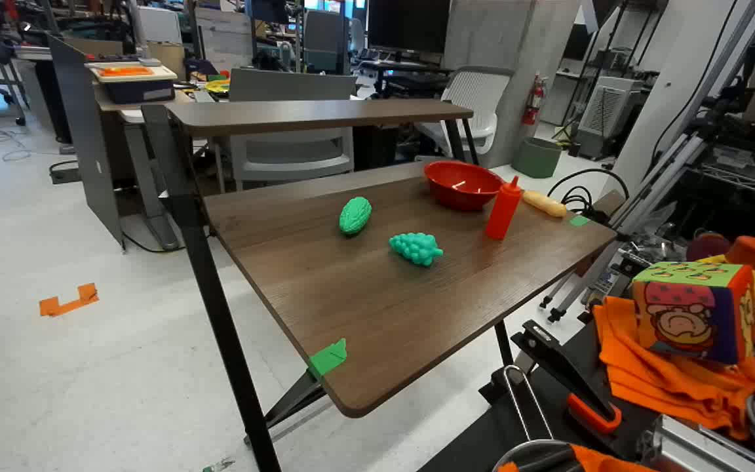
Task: Put the toy grapes in the bowl
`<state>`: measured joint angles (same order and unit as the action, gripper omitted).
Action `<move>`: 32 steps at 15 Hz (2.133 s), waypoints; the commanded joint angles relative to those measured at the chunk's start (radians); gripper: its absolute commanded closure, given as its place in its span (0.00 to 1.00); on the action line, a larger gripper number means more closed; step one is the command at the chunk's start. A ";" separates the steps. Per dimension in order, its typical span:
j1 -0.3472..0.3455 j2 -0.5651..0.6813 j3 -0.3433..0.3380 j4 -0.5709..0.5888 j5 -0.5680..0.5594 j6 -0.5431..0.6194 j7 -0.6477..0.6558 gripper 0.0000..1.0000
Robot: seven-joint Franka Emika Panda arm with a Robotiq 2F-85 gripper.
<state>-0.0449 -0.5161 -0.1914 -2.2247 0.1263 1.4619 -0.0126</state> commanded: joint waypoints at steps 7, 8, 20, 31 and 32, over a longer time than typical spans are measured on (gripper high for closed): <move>-0.030 0.004 0.023 0.004 0.009 -0.004 -0.012 0.00; -0.030 0.004 0.023 0.004 0.009 -0.004 -0.012 0.00; -0.016 0.069 0.090 0.036 -0.027 0.049 0.047 0.00; 0.092 0.651 0.288 0.279 -0.161 0.213 0.233 0.00; 0.101 0.700 0.284 0.303 -0.172 0.212 0.234 0.00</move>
<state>0.0368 0.0281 0.0990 -2.0398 -0.0128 1.7053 0.2198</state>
